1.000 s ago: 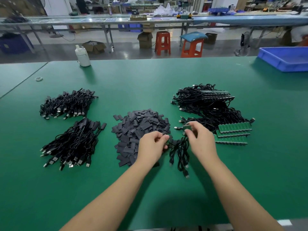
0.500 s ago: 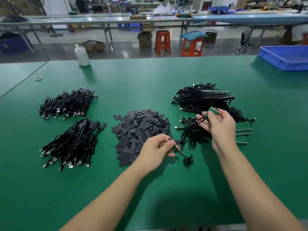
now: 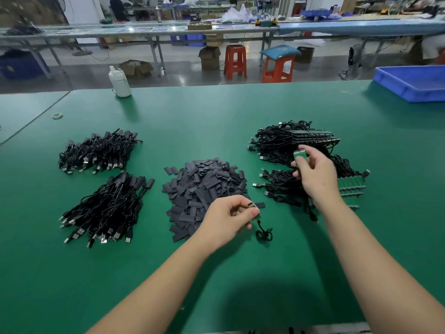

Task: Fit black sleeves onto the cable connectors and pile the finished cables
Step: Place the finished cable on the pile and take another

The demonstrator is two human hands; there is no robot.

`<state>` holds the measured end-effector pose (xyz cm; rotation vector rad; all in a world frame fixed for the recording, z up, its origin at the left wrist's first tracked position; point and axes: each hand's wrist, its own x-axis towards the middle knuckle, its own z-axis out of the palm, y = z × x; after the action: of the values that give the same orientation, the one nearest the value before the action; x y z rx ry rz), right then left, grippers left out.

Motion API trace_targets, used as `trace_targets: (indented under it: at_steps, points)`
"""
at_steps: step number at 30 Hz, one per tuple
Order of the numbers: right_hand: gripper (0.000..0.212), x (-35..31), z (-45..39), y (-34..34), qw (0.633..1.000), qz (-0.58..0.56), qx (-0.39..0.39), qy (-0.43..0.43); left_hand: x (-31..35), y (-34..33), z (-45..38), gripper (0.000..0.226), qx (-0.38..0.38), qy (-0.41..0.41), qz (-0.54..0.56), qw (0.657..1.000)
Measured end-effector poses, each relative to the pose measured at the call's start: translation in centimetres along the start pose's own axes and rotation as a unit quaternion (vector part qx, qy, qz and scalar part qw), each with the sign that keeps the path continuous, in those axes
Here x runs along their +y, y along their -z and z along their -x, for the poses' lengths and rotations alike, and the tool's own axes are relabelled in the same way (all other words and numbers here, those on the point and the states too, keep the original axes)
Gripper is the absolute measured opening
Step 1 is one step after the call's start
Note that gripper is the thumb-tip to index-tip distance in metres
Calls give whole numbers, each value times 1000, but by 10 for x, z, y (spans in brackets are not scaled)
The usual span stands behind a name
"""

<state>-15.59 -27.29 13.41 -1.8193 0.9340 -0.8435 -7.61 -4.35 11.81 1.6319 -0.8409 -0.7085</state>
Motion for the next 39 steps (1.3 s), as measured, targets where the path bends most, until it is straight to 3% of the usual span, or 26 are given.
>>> trace_targets:
  at_steps: [7,11,13,15,18,21,24,27,31,35,39]
  points:
    - [48,38,4,-18,974,189,-122,-25,0,1,-2,1,-7,0,-3,1000]
    - [64,40,17,-26,955,261,-108,88,1,1,-7,3,-1,5,44,999]
    - [47,35,28,-30,959,222,-77,159,-1,3,-11,4,11,11,74,997]
    - [28,25,40,-34,974,126,-134,132,-5,7,-15,5,23,17,108,994]
    - [42,12,56,-41,947,-17,-320,-11,-14,15,-19,5,41,42,175,983]
    - [42,13,65,-48,929,-39,-369,-11,-24,22,-22,5,55,85,184,978]
    - [30,22,68,-57,913,86,-385,101,-35,28,-20,7,62,104,73,990]
    - [19,35,73,-69,900,122,-405,103,-45,33,-17,12,75,112,-77,988]
    - [21,50,81,-79,908,127,-396,50,-58,43,-11,16,138,86,-349,923]
    - [18,59,87,-82,915,84,-395,5,-78,58,-4,10,81,67,-443,890]
    - [21,58,90,-86,919,45,-392,-15,-96,68,5,19,55,80,-458,883]
